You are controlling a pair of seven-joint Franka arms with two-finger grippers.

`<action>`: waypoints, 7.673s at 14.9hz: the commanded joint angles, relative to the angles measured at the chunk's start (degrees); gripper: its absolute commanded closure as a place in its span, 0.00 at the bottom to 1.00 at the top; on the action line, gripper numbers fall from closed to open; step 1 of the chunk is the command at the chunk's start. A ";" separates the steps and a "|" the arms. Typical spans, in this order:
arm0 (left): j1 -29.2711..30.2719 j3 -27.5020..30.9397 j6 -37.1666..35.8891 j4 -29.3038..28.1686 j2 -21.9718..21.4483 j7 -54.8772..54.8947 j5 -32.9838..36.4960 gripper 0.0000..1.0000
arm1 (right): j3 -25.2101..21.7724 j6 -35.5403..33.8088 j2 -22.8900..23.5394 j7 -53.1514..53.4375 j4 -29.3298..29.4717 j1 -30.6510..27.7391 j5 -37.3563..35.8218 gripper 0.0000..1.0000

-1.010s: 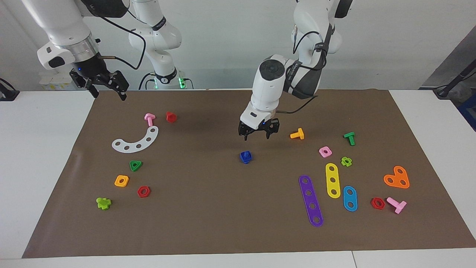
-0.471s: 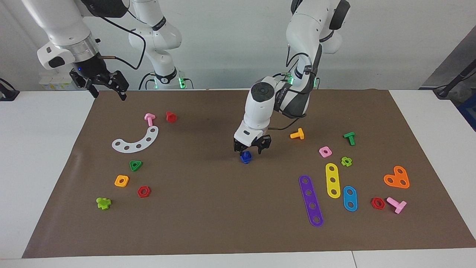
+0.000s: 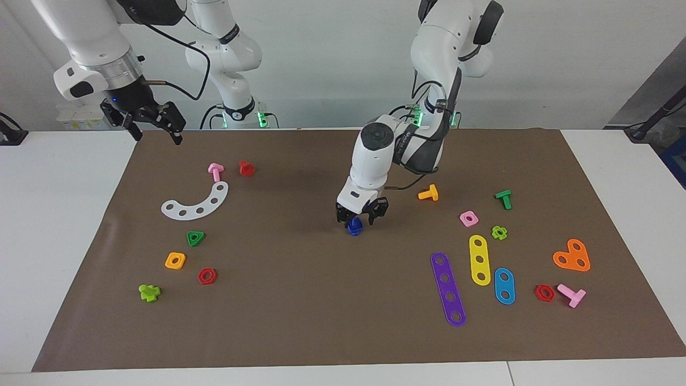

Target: Unscrew and place screws in storage area

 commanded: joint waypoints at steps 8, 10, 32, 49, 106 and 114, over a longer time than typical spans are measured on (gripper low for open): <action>-1.50 1.04 4.27 -3.62 -0.16 -1.49 1.14 0.31 | 0.42 -0.57 -0.45 -0.19 -0.14 -0.65 1.17 0.00; -1.50 1.04 4.45 -3.97 -0.16 -1.49 1.14 0.31 | 0.42 -0.57 -0.45 -0.19 -0.14 -0.65 1.17 0.00; -2.03 1.04 5.07 -4.94 -0.25 -2.02 1.05 0.53 | 0.42 -0.57 -0.45 -0.19 -0.22 -0.65 1.17 0.00; -1.06 1.22 -14.27 9.03 1.51 -1.67 0.88 0.57 | 0.42 -0.57 -0.45 -0.19 -0.22 -0.65 1.17 0.00; 32.96 -0.36 -27.54 -3.36 -31.10 40.52 0.35 0.00 | 1.82 39.24 36.12 27.15 2.15 36.79 1.17 0.61; 33.31 -0.27 -29.74 -5.11 -32.16 41.40 -1.58 0.00 | 1.73 39.85 36.12 27.06 1.09 36.26 1.17 0.68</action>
